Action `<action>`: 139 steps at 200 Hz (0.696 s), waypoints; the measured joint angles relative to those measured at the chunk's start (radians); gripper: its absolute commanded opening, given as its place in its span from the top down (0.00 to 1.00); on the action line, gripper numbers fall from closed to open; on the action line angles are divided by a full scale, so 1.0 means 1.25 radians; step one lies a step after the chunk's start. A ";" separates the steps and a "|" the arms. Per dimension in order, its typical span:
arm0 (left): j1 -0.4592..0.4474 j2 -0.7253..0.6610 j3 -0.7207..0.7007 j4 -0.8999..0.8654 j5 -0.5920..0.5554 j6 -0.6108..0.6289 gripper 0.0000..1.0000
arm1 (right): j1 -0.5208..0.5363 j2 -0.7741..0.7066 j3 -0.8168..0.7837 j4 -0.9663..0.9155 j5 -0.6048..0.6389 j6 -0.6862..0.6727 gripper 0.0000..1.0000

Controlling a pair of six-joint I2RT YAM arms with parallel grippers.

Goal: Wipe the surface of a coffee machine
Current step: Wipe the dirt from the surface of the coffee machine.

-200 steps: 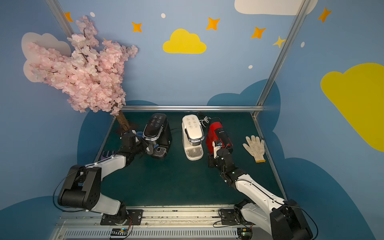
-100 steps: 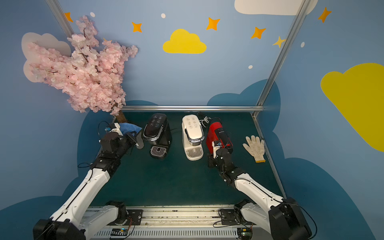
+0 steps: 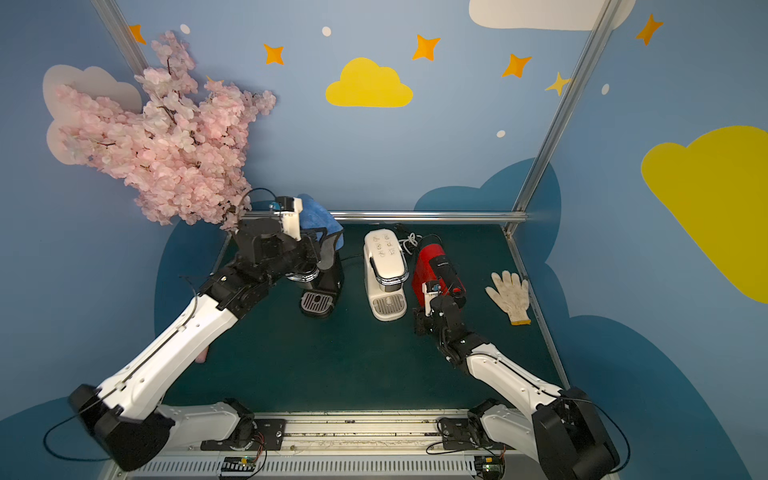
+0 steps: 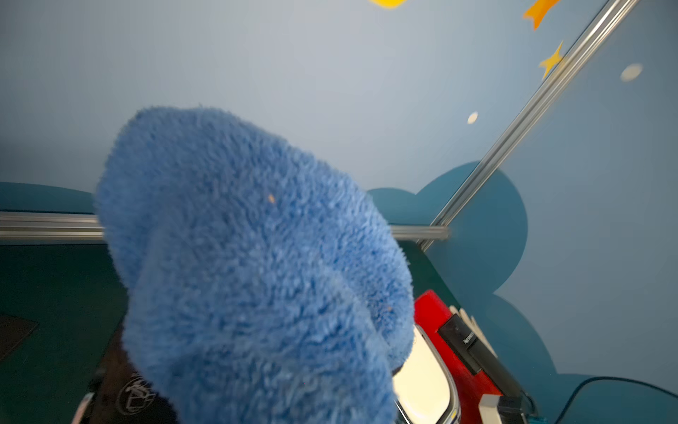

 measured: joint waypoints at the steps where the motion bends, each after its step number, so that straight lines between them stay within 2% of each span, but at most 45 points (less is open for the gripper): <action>1: -0.002 0.008 0.006 -0.005 -0.002 0.002 0.97 | 0.000 0.000 0.000 0.000 0.000 0.000 0.66; 49: -0.048 0.280 0.243 -0.195 -0.099 0.095 0.97 | 0.000 -0.002 0.000 -0.001 0.001 0.000 0.66; 80: -0.062 0.403 0.350 -0.292 -0.169 0.157 0.97 | 0.000 -0.009 0.000 -0.001 0.001 0.000 0.66; 105: -0.071 0.477 0.404 -0.360 -0.242 0.188 0.97 | 0.000 -0.016 0.000 -0.002 0.002 0.000 0.66; 139: -0.080 0.539 0.422 -0.438 -0.335 0.211 0.97 | 0.000 -0.021 0.000 -0.002 0.005 0.000 0.66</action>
